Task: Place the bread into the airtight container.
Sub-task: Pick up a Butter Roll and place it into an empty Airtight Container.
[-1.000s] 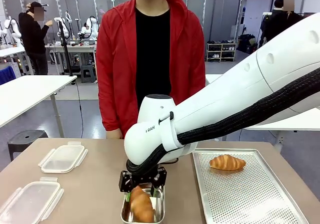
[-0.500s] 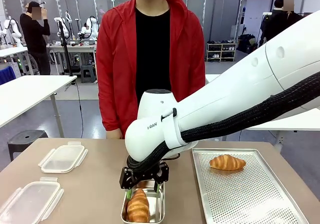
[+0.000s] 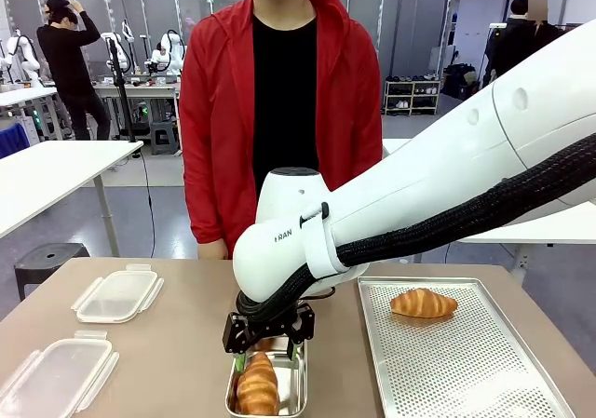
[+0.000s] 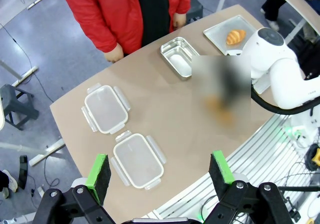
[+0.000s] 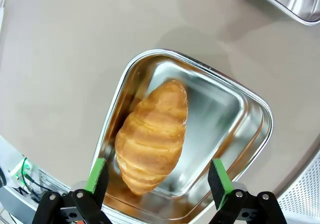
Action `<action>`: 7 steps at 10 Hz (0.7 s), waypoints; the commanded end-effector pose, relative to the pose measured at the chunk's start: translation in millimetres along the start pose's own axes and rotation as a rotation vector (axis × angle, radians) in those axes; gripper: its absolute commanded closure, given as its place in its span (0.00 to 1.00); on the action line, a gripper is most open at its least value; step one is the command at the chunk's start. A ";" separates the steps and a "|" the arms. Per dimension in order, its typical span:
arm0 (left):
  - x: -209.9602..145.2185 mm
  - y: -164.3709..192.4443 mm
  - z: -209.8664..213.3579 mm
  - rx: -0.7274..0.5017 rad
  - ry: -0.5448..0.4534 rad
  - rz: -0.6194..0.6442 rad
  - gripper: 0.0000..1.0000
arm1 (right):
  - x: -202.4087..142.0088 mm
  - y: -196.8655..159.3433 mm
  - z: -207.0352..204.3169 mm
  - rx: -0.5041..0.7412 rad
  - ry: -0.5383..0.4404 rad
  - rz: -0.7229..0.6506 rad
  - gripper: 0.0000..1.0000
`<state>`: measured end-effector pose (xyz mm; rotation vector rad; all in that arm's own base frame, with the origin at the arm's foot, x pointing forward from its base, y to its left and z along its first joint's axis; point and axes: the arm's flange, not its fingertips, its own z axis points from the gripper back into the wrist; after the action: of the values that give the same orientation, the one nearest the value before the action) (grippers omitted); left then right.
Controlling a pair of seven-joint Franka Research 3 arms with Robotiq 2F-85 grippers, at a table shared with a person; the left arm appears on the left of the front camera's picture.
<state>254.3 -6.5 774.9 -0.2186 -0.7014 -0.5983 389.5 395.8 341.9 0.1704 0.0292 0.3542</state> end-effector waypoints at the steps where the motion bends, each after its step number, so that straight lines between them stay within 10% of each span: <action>1: 0.3 -0.1 1.2 -0.006 -0.002 -0.013 0.00 | 1.8 0.5 -1.7 0.010 -0.010 -0.006 0.00; 7: 0.3 -0.1 1.2 -0.006 -0.002 -0.013 0.00 | 1.8 0.5 -1.7 0.010 -0.010 -0.006 0.00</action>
<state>254.3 -6.5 774.9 -0.2186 -0.7014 -0.5983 389.5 395.8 341.9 0.1704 0.0292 0.3541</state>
